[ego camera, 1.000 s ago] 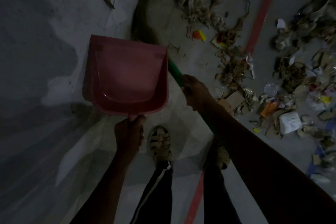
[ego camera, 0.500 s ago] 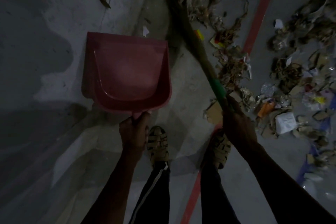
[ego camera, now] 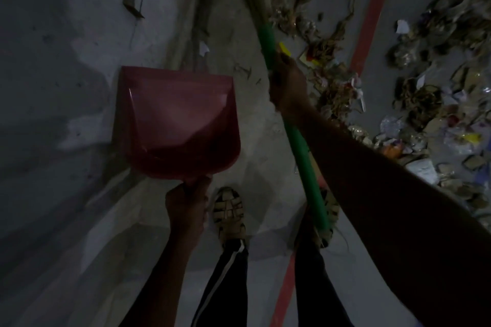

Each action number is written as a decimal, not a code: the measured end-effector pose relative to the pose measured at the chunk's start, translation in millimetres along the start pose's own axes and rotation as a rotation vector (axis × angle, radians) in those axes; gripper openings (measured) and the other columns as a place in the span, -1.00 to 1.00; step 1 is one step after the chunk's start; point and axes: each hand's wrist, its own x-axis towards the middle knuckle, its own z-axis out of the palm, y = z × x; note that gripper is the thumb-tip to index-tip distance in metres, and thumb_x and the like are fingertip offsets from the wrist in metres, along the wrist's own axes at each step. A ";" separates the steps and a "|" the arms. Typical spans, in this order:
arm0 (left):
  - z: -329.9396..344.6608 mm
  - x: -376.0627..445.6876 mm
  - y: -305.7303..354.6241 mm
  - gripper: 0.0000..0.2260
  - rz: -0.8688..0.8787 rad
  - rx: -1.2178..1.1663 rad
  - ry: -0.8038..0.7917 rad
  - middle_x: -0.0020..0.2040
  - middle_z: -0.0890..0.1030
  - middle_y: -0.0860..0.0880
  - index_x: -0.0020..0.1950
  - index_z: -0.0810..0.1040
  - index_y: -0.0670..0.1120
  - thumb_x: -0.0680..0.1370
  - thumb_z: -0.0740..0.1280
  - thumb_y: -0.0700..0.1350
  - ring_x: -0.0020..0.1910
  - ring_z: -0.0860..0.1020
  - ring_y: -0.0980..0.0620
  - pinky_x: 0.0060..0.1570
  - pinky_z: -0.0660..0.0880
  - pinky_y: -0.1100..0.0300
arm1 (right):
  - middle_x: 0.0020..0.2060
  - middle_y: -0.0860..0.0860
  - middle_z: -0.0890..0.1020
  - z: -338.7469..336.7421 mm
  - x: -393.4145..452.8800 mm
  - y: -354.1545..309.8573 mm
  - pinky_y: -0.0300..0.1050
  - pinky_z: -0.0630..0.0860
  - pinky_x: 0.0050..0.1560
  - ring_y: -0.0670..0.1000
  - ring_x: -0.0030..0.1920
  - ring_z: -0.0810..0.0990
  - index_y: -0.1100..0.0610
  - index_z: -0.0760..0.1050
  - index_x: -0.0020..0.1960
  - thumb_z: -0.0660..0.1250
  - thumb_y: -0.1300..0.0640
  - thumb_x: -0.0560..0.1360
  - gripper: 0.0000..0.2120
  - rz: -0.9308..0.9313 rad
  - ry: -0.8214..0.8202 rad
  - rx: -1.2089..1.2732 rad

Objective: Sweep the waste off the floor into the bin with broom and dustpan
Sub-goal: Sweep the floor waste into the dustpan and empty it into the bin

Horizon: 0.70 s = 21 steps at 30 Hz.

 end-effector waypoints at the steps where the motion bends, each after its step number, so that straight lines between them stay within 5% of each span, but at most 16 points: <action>1: 1.5 -2.0 0.2 -0.57 -0.006 -0.006 0.002 -0.48 0.42 -0.10 -0.39 0.41 -0.13 0.50 0.52 0.03 -0.62 0.32 0.02 -0.59 0.21 0.31 | 0.22 0.22 0.53 -1.4 18.3 -13.1 0.06 0.63 -0.13 0.17 -0.04 0.63 0.16 0.24 0.54 0.10 0.23 0.63 -0.53 0.086 -0.056 0.093; 4: 3.9 -4.9 0.9 -0.58 -0.002 -0.022 0.022 -0.47 0.41 -0.11 -0.36 0.41 -0.14 0.49 0.53 0.04 -0.61 0.31 0.02 -0.59 0.21 0.32 | -0.04 0.12 0.53 -11.0 58.9 -39.0 0.09 0.69 -0.22 0.11 -0.22 0.67 0.17 0.30 0.45 0.13 0.26 0.63 -0.61 0.338 -0.192 0.305; 6: 4.7 -5.4 1.8 -0.57 0.006 -0.025 0.026 -0.48 0.41 -0.11 -0.38 0.40 -0.14 0.49 0.53 0.04 -0.61 0.31 0.02 -0.59 0.21 0.32 | -0.02 0.14 0.52 -16.3 67.9 -41.5 0.09 0.69 -0.18 0.13 -0.18 0.68 0.17 0.34 0.40 0.19 0.25 0.62 -0.65 0.420 -0.203 0.376; 9: 6.9 -8.2 3.1 -0.58 0.011 -0.043 0.029 -0.51 0.42 -0.08 -0.38 0.41 -0.13 0.50 0.53 0.02 -0.63 0.30 0.04 -0.57 0.22 0.32 | -0.03 0.14 0.51 -23.9 53.8 -26.7 -0.07 0.61 -0.41 0.10 -0.32 0.63 0.08 0.34 0.44 0.22 0.22 0.62 -0.61 0.539 -0.155 0.510; 14: 8.7 -9.1 -0.7 -0.58 0.015 -0.039 0.055 -0.48 0.44 -0.13 -0.41 0.42 -0.14 0.51 0.52 0.01 -0.60 0.33 0.02 -0.59 0.21 0.29 | -0.07 0.12 0.55 -46.8 -23.7 47.7 -0.14 0.54 -0.51 0.07 -0.37 0.61 0.02 0.29 0.51 0.15 0.11 0.68 -0.60 0.586 -0.140 0.399; 19: 10.4 -18.3 -4.7 -0.65 0.087 -0.009 0.030 -0.45 0.41 -0.15 -0.33 0.45 -0.18 0.54 0.49 -0.06 -0.58 0.33 0.01 -0.62 0.21 0.30 | -0.13 0.15 0.61 -73.1 -127.4 118.8 0.07 0.62 -0.43 0.20 -0.31 0.66 -0.01 0.34 0.49 0.15 0.07 0.67 -0.61 0.490 -0.014 0.126; 21: 13.9 -23.5 -7.5 -0.67 0.116 -0.014 0.025 -0.43 0.40 -0.17 -0.30 0.46 -0.19 0.54 0.49 -0.08 -0.57 0.32 0.02 -0.61 0.20 0.32 | 0.12 0.14 0.59 -81.0 -161.2 139.8 0.30 0.62 -0.05 0.29 -0.03 0.67 -0.28 0.27 0.48 0.08 -0.24 0.63 -0.58 0.424 0.008 0.022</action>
